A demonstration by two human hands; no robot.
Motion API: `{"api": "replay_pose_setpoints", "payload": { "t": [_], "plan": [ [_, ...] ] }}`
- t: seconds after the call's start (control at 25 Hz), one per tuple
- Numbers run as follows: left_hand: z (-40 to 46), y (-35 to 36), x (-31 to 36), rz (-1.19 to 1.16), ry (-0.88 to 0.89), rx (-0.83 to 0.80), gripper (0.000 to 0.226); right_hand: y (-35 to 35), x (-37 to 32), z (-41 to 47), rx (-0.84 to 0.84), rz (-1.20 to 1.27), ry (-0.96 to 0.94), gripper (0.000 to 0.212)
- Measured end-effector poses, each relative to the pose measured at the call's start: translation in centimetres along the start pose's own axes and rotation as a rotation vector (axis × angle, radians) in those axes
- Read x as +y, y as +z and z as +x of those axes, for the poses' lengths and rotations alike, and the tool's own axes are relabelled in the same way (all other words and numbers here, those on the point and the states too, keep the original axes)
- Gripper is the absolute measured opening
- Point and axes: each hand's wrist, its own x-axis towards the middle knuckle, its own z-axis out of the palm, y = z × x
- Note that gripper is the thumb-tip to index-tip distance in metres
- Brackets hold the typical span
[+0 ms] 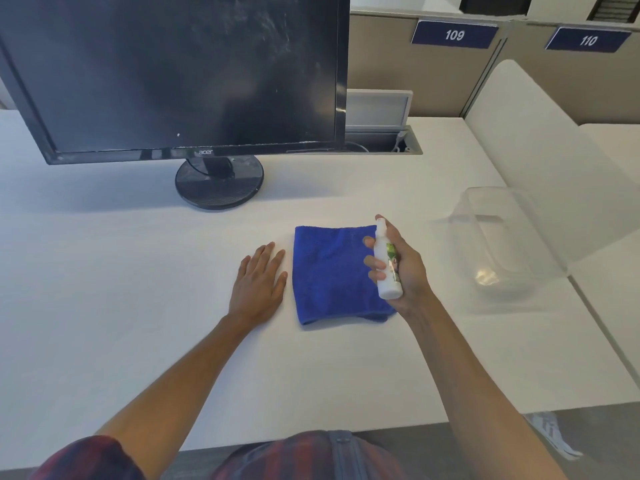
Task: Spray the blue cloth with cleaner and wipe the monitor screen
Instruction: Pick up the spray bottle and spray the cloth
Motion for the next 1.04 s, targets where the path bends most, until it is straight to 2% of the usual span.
{"api": "replay_pose_setpoints", "payload": {
  "t": [0.08,0.16,0.32,0.44,0.64,1.04],
  "plan": [
    [0.0,0.1,0.1,0.006,0.005,0.007,0.067,-0.2,0.3,-0.1,0.01,-0.135,0.001,0.023],
    [0.0,0.1,0.1,0.006,0.007,0.012,0.066,-0.5,0.5,0.0,0.068,-0.413,-0.055,0.024],
    [0.1,0.1,-0.1,0.004,-0.002,0.012,0.064,-2.1,0.4,0.2,0.171,-1.145,-0.347,0.03],
    [0.2,0.2,-0.1,0.021,-0.006,0.01,0.062,-2.7,0.3,0.2,0.156,-1.517,-0.556,0.03],
    [0.2,0.1,0.0,0.025,0.001,0.018,0.064,-2.5,0.3,0.6,0.166,-1.651,-0.684,0.029],
    [0.3,0.1,0.0,0.034,0.006,0.012,0.064,-2.8,0.9,0.0,0.148,-1.668,-0.709,0.025]
  ]
}}
